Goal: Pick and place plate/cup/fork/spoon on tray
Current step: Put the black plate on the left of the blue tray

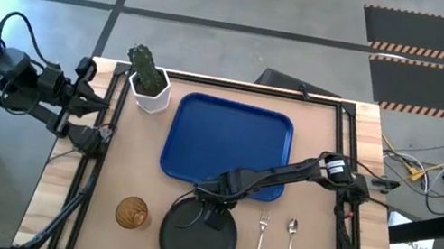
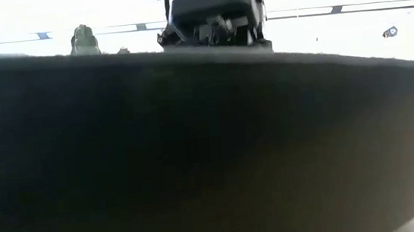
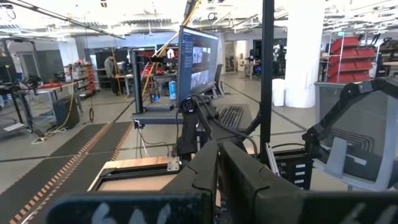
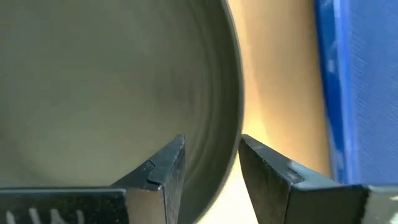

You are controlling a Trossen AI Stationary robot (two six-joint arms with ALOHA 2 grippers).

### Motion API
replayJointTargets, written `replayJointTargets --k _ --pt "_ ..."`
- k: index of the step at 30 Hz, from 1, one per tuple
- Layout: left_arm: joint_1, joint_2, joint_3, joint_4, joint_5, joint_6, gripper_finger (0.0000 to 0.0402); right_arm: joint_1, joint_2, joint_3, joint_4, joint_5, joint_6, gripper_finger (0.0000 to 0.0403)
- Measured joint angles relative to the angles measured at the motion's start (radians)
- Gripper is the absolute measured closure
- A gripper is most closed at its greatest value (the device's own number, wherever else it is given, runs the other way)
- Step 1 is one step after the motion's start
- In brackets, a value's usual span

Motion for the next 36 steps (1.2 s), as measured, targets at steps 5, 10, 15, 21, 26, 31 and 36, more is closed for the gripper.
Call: replayJointTargets --k 5,10,15,21,26,31,36 --pt "0.0 0.0 0.0 0.0 0.001 0.0 0.0395 0.0 0.022 -0.001 0.005 -0.001 -0.003 0.0266" --pt "0.0 0.0 0.0 0.0 0.003 0.0 0.0395 0.0 0.039 -0.002 0.011 -0.001 -0.008 0.0274" --pt "0.0 0.0 0.0 0.0 0.005 0.0 0.0395 0.0 0.033 -0.002 0.012 -0.002 -0.02 0.0356" --pt "0.0 0.0 0.0 0.0 0.005 0.0 0.0395 0.0 0.022 0.026 0.006 -0.001 -0.039 0.0392" --pt "0.0 0.0 -0.001 0.0 0.005 0.0 0.0395 -0.001 0.015 0.114 -0.058 0.066 -0.078 0.0394" --pt "0.0 0.0 -0.001 0.0 0.005 0.0 0.0395 -0.03 -0.028 0.268 -0.273 0.275 -0.123 0.0395" --pt "0.0 0.0 -0.01 -0.001 0.005 0.0 0.0395 -0.093 -0.105 0.401 -0.427 0.515 -0.14 0.0395"
